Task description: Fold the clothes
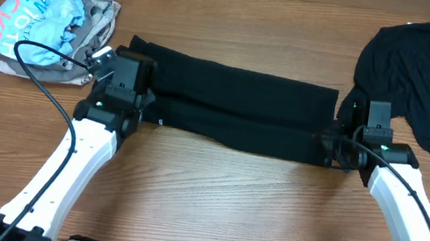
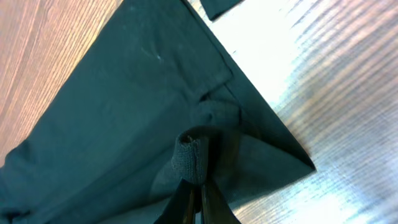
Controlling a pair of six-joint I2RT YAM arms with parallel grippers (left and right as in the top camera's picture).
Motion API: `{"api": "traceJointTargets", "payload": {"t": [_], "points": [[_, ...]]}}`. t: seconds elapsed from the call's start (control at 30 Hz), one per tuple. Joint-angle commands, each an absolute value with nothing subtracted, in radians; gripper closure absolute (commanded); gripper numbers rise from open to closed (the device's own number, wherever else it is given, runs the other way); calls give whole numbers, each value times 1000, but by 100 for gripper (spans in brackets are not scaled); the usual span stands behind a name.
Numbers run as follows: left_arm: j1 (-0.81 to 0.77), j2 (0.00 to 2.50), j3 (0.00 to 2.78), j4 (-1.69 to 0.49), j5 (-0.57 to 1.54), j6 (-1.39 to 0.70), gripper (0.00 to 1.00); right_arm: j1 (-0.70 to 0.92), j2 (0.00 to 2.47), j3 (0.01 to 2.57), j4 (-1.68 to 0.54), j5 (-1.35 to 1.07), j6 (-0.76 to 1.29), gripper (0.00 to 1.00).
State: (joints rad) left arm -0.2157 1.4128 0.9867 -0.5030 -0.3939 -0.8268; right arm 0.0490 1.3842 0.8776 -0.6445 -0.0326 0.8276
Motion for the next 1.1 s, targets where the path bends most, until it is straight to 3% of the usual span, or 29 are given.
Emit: {"api": "traceJointTargets", "payload": {"t": [0.0,0.33,0.37,0.4,0.43,0.47,0.5,0.53,0.57,0.73,0.83,0.93,1.07], "points": [[-171,1426,1013,-435,-401,-769,96,43,1451,899,-572,-12,802,96],[-151,1493,1014,-296,-365,-699,95,43,1542,899,-442,0,791,96],[-151,1503,1014,-292,-365,-699,93,43,1546,899,-438,-1,791,96],[-151,1520,1014,-286,-365,-699,83,43,1551,899,-434,-1,791,96],[-151,1543,1014,-280,-365,-699,66,43,1556,899,-426,-1,782,78],[-151,1565,1014,-271,-366,-698,34,44,1558,899,-413,-1,773,43],[-150,1581,1014,-262,-366,-698,14,44,1558,899,-396,-4,741,19],[-150,1591,1014,-253,-366,-685,1,44,1558,900,-392,-6,723,7],[-150,1593,1014,-245,-366,-664,0,43,1558,907,-403,-5,706,0],[-140,1581,1062,-278,-356,-518,0,43,1548,1012,-558,-31,524,0],[-121,1570,1184,-455,-305,-423,0,43,1548,1084,-616,-31,322,0],[-74,1570,1389,-733,-112,-363,0,43,1568,1084,-604,-27,164,1],[-46,1570,1541,-937,-20,-245,0,43,1654,1084,-577,-20,103,15]]}}
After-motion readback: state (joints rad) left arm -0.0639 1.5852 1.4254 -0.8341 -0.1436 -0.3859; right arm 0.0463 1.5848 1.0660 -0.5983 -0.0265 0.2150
